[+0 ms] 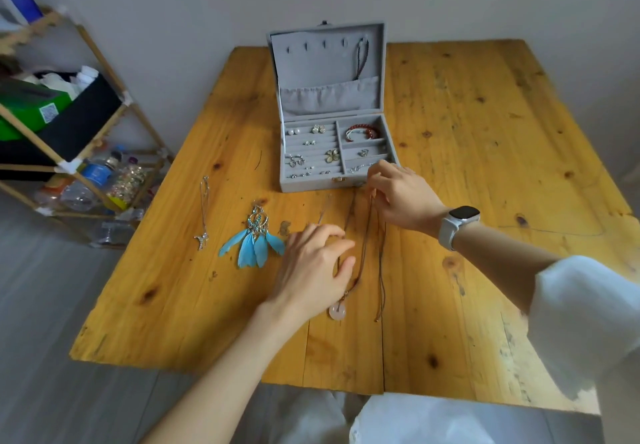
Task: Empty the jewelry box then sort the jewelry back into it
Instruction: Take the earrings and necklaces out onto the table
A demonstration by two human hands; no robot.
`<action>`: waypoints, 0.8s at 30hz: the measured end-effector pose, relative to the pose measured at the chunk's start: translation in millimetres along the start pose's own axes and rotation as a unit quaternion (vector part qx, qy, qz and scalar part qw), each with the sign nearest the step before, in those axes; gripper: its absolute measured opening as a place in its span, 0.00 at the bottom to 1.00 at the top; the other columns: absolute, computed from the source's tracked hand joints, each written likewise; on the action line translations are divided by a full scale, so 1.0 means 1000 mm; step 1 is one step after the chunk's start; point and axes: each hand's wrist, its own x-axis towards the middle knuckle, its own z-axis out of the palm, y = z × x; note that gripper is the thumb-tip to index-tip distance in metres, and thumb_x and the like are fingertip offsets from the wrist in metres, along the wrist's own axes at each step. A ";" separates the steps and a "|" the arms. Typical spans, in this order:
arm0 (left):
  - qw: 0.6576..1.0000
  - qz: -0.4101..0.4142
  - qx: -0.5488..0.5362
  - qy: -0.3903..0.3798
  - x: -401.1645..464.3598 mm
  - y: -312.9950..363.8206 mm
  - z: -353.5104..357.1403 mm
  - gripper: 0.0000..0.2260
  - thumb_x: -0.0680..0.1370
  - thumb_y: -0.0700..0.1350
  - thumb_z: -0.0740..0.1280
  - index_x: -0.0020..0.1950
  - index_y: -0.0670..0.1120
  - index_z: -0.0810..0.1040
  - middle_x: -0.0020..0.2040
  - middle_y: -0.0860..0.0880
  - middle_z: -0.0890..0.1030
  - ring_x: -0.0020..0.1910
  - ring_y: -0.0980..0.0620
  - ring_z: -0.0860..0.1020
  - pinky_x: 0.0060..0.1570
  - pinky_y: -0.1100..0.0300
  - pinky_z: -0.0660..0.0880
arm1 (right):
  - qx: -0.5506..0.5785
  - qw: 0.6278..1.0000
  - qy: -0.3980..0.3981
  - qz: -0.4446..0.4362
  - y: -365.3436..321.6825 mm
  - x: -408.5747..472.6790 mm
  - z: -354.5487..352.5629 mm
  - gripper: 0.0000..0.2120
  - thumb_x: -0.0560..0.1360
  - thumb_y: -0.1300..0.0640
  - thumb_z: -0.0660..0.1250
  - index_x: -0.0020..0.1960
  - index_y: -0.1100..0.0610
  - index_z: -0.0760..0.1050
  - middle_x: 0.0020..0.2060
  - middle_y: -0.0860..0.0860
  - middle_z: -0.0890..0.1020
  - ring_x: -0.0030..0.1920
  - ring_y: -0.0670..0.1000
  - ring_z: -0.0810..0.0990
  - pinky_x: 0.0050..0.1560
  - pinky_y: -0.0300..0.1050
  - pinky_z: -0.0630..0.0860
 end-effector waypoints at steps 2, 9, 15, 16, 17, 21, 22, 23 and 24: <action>1.000 -0.005 0.009 0.016 0.032 -0.008 -0.007 0.12 0.72 0.46 0.65 0.52 0.46 0.82 0.52 0.48 0.79 0.53 0.46 0.76 0.51 0.49 0.70 | 0.017 1.000 0.017 0.015 0.004 0.012 -0.009 0.12 0.72 0.62 0.56 0.47 0.61 0.77 0.47 0.58 0.78 0.45 0.61 0.77 0.38 0.46 0.70; 0.996 -0.024 0.082 0.030 0.164 -0.035 -0.041 0.17 0.78 0.45 0.60 0.67 0.47 0.70 0.67 0.48 0.68 0.66 0.49 0.64 0.64 0.53 0.59 | 0.095 0.977 0.133 0.140 0.039 0.085 -0.042 0.12 0.76 0.62 0.58 0.57 0.59 0.75 0.51 0.56 0.80 0.51 0.57 0.77 0.46 0.46 0.73; 0.978 -0.018 0.189 0.084 0.259 -0.053 -0.053 0.26 0.77 0.47 0.61 0.73 0.48 0.59 0.75 0.46 0.55 0.74 0.46 0.50 0.68 0.45 0.50 | 0.110 0.945 0.194 0.240 0.066 0.153 -0.057 0.13 0.78 0.55 0.57 0.59 0.56 0.73 0.49 0.56 0.82 0.49 0.60 0.79 0.44 0.49 0.73; 0.975 -0.029 0.201 0.086 0.271 -0.057 -0.052 0.27 0.76 0.48 0.61 0.74 0.49 0.55 0.76 0.47 0.52 0.74 0.46 0.48 0.69 0.43 0.47 | 0.092 0.941 0.199 0.256 0.070 0.163 -0.056 0.13 0.78 0.54 0.56 0.58 0.56 0.73 0.48 0.55 0.82 0.48 0.60 0.79 0.43 0.48 0.73; 0.973 -0.047 0.208 0.087 0.280 -0.061 -0.050 0.29 0.76 0.48 0.61 0.75 0.49 0.53 0.76 0.48 0.51 0.75 0.46 0.46 0.69 0.40 0.43 | 0.070 0.939 0.200 0.271 0.073 0.172 -0.053 0.12 0.78 0.54 0.56 0.57 0.56 0.73 0.47 0.56 0.82 0.47 0.61 0.79 0.40 0.47 0.71; 0.970 -0.095 0.202 0.094 0.294 -0.078 -0.031 0.32 0.74 0.47 0.63 0.75 0.49 0.51 0.75 0.49 0.56 0.75 0.47 0.50 0.67 0.37 0.41 | 0.000 0.937 0.174 0.302 0.077 0.197 -0.040 0.14 0.78 0.49 0.55 0.53 0.58 0.72 0.45 0.57 0.82 0.44 0.62 0.79 0.38 0.46 0.66; 0.969 -0.092 0.201 0.108 0.293 -0.080 -0.026 0.33 0.73 0.46 0.64 0.75 0.48 0.54 0.74 0.49 0.59 0.74 0.47 0.53 0.67 0.37 0.43 | -0.014 0.936 0.174 0.305 0.076 0.201 -0.037 0.15 0.78 0.48 0.55 0.51 0.59 0.72 0.44 0.58 0.82 0.43 0.62 0.79 0.37 0.46 0.66; 0.968 -0.085 0.200 0.128 0.294 -0.082 -0.024 0.33 0.71 0.45 0.67 0.74 0.47 0.58 0.72 0.48 0.64 0.73 0.46 0.58 0.67 0.37 0.46 | -0.028 0.935 0.180 0.305 0.076 0.204 -0.033 0.15 0.79 0.48 0.54 0.50 0.60 0.71 0.42 0.58 0.82 0.42 0.62 0.80 0.36 0.46 0.65; 0.965 -0.077 0.197 0.152 0.295 -0.084 -0.021 0.33 0.68 0.44 0.69 0.72 0.46 0.63 0.69 0.47 0.69 0.71 0.44 0.62 0.67 0.36 0.50 | -0.038 0.935 0.184 0.302 0.075 0.206 -0.030 0.15 0.79 0.49 0.54 0.48 0.60 0.70 0.41 0.58 0.82 0.41 0.62 0.80 0.35 0.45 0.65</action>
